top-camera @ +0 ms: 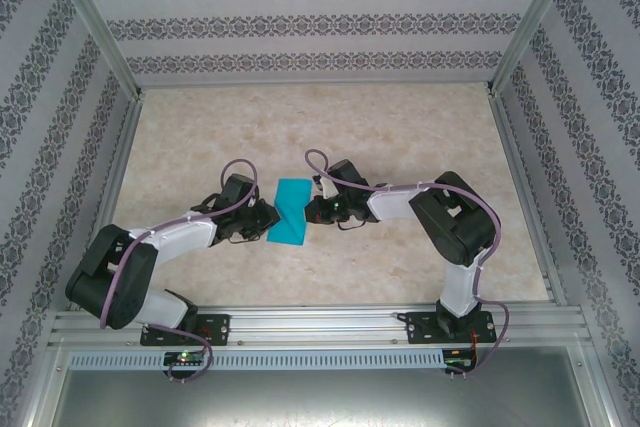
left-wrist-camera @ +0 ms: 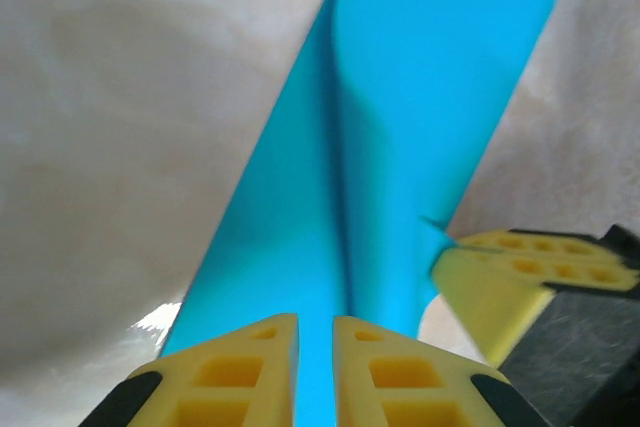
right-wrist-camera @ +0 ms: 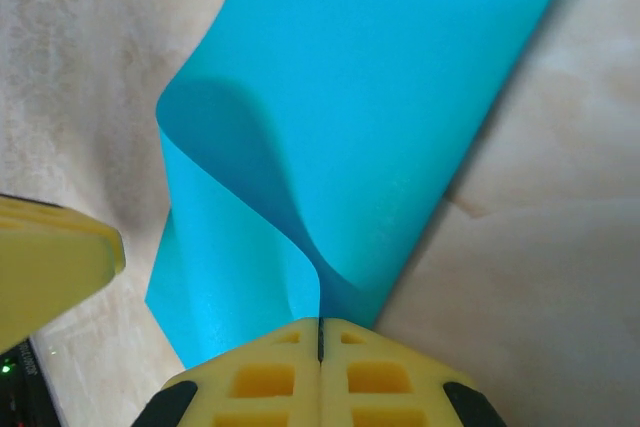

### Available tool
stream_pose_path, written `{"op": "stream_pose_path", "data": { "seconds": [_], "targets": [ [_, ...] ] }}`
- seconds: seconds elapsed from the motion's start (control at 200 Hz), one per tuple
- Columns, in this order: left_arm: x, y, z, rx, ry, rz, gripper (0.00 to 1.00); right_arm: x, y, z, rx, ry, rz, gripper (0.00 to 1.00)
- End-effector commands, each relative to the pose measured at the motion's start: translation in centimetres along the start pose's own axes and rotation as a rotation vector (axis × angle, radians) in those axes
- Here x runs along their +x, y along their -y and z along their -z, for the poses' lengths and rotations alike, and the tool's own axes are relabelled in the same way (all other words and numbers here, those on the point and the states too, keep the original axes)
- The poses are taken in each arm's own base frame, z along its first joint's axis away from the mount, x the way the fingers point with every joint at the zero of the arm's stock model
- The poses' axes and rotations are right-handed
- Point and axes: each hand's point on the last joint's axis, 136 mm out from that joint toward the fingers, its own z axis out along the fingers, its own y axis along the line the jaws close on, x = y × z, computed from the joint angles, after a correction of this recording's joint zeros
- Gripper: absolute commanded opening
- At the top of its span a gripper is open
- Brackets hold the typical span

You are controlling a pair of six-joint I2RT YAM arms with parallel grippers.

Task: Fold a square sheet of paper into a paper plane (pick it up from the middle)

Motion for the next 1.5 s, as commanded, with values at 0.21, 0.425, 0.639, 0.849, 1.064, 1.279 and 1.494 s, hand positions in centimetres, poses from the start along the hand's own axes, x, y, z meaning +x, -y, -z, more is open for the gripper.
{"op": "stream_pose_path", "data": {
  "seconds": [0.21, 0.425, 0.639, 0.849, 1.064, 1.279, 1.494],
  "targets": [
    [1.7, -0.8, -1.7, -0.044, -0.072, -0.015, 0.16, -0.9, -0.2, -0.1, -0.001, 0.010, 0.033, 0.01],
    [1.9, -2.6, -2.0, -0.116, -0.071, -0.010, 0.15, -1.4, -0.6, -0.1, -0.006, 0.008, 0.062, 0.01],
    [1.9, -3.0, -2.0, -0.141, -0.074, -0.015, 0.13, -1.6, -0.1, -0.2, 0.008, -0.007, 0.064, 0.02],
    [1.7, -2.7, -1.8, -0.141, -0.068, -0.025, 0.13, -1.1, 0.3, -0.3, 0.012, -0.026, 0.061, 0.02],
    [1.6, -2.4, -1.7, -0.133, -0.064, -0.031, 0.14, -0.7, 0.8, -0.2, 0.025, -0.027, 0.062, 0.03],
    [1.5, -2.3, -1.5, -0.131, -0.060, -0.035, 0.14, -0.8, 1.0, -0.6, 0.042, -0.038, 0.065, 0.03],
    [1.5, -2.3, -1.6, -0.135, -0.064, -0.036, 0.14, -1.2, 0.1, -0.3, 0.029, -0.033, 0.091, 0.03]
  ]
}}
